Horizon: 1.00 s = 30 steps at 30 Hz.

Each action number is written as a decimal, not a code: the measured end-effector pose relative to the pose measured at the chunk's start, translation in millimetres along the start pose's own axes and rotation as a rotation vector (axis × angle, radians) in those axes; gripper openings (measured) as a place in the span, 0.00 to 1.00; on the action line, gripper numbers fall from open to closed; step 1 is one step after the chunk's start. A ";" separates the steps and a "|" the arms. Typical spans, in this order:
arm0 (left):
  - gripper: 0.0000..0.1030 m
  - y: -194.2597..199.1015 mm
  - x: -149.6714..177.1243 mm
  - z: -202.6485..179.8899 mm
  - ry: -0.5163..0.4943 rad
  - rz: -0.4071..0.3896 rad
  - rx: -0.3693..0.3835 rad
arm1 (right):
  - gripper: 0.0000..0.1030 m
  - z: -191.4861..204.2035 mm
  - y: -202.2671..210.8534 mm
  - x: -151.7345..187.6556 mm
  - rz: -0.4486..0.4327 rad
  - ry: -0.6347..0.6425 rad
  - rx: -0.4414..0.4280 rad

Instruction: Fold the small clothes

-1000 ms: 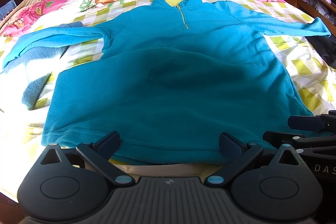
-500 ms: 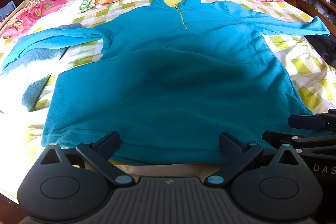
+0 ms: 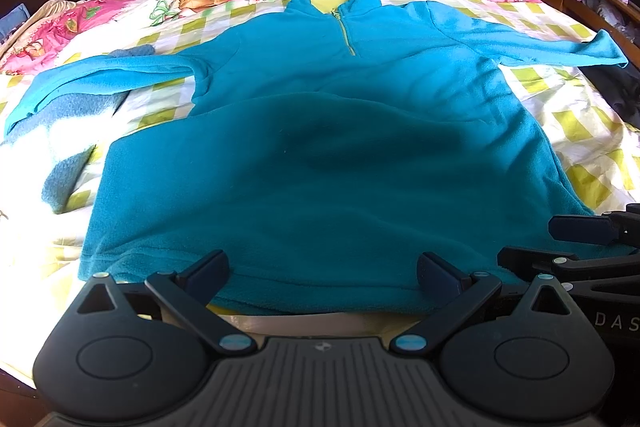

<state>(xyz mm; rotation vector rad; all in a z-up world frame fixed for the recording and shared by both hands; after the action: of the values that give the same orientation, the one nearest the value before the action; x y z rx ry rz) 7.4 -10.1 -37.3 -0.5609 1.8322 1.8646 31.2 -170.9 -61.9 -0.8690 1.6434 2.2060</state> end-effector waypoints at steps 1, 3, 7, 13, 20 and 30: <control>1.00 0.0 -0.1 0.0 -0.001 -0.001 0.000 | 0.56 1.3 0.5 -0.2 -0.001 0.002 0.003; 1.00 0.2 -0.2 0.1 -0.002 -0.004 -0.001 | 0.56 1.8 1.5 -0.7 -0.005 0.004 0.005; 1.00 2.1 -0.4 0.8 -0.005 -0.013 -0.001 | 0.56 3.1 2.5 -2.6 -0.013 0.012 0.015; 1.00 7.5 -5.7 3.6 -0.007 -0.036 0.000 | 0.57 2.4 6.3 -10.2 -0.040 0.025 0.044; 1.00 15.9 -18.7 3.0 -0.021 -0.076 -0.011 | 0.57 -5.1 6.3 -23.4 -0.076 0.040 0.094; 1.00 19.3 -43.8 -4.9 -0.054 -0.140 -0.006 | 0.61 -20.5 7.7 -41.3 -0.125 0.036 0.157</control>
<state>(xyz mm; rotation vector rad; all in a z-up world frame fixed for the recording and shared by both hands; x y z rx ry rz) 31.3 -16.9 3.8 -0.6190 1.7084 1.7756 66.1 -186.7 -35.0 -0.9456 1.7027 1.9599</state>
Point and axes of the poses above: each gripper's, at about its wrist camera, not at the fingertips, and y roughly against the way its jaws point, z to its left, x to its underside, the point moved 5 cm from there along -y, roughly the way its jaws point
